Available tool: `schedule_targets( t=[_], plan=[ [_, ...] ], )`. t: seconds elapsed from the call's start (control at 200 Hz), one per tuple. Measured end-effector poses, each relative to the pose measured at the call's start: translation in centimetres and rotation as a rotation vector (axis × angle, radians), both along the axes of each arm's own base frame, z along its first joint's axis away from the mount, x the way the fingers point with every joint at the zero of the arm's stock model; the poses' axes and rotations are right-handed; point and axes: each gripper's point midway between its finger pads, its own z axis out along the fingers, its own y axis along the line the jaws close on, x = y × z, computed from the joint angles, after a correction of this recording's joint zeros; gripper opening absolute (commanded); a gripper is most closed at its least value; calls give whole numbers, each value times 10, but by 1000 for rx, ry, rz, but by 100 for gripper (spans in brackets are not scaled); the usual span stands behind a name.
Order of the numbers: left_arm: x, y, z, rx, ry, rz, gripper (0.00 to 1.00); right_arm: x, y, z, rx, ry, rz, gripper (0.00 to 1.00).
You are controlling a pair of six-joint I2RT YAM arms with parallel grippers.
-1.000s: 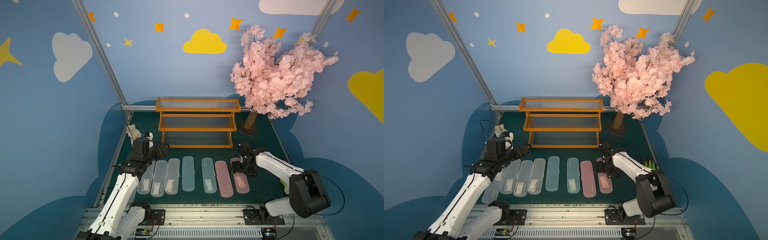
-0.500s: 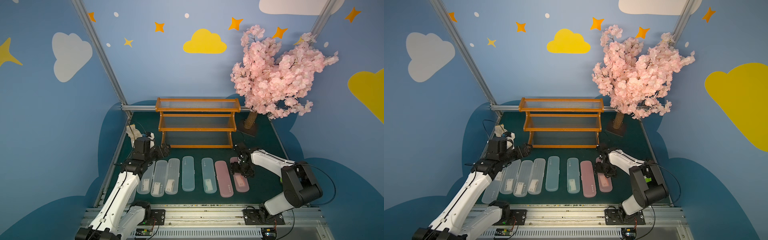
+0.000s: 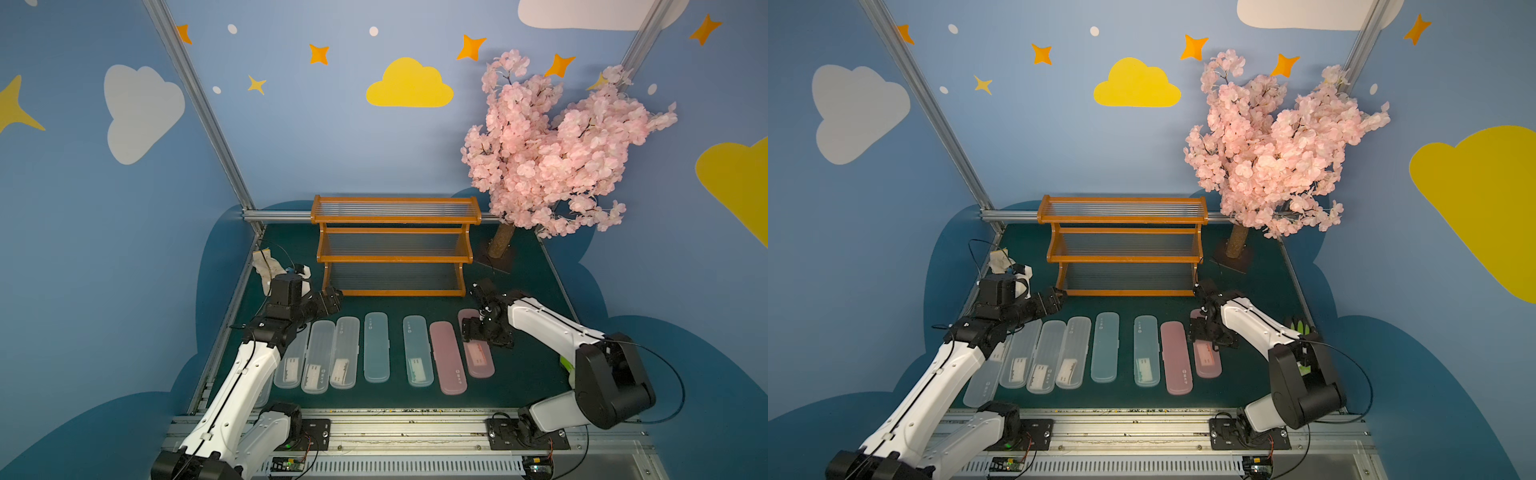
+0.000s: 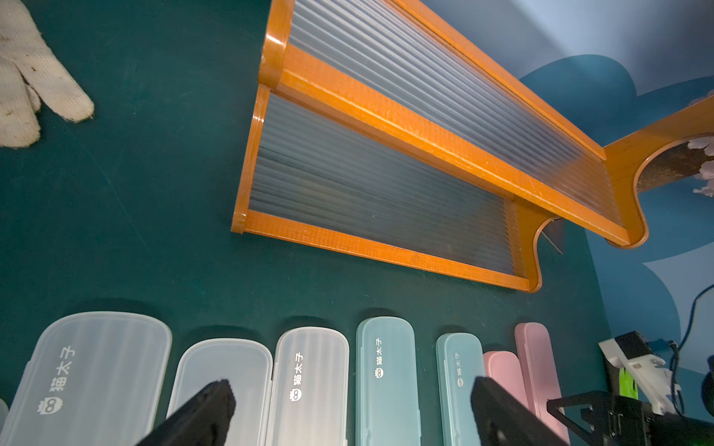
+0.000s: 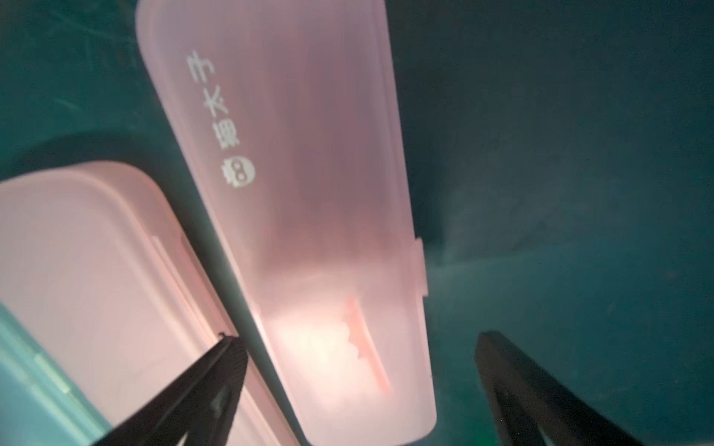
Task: Place the pencil cases on the shelf according to color
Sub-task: Pick up the pencil case from the center of the board.
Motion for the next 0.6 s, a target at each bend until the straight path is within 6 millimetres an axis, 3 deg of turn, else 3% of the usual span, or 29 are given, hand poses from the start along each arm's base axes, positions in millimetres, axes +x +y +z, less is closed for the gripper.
schedule_targets(
  t=[0.18, 0.601],
  plan=[
    [0, -1, -2, -2, 9, -5, 100, -26, -2, -9, -1, 43, -9, 99],
    [-1, -3, 2, -4, -7, -11, 100, -46, 1, -35, 4, 130, -22, 95]
  ],
)
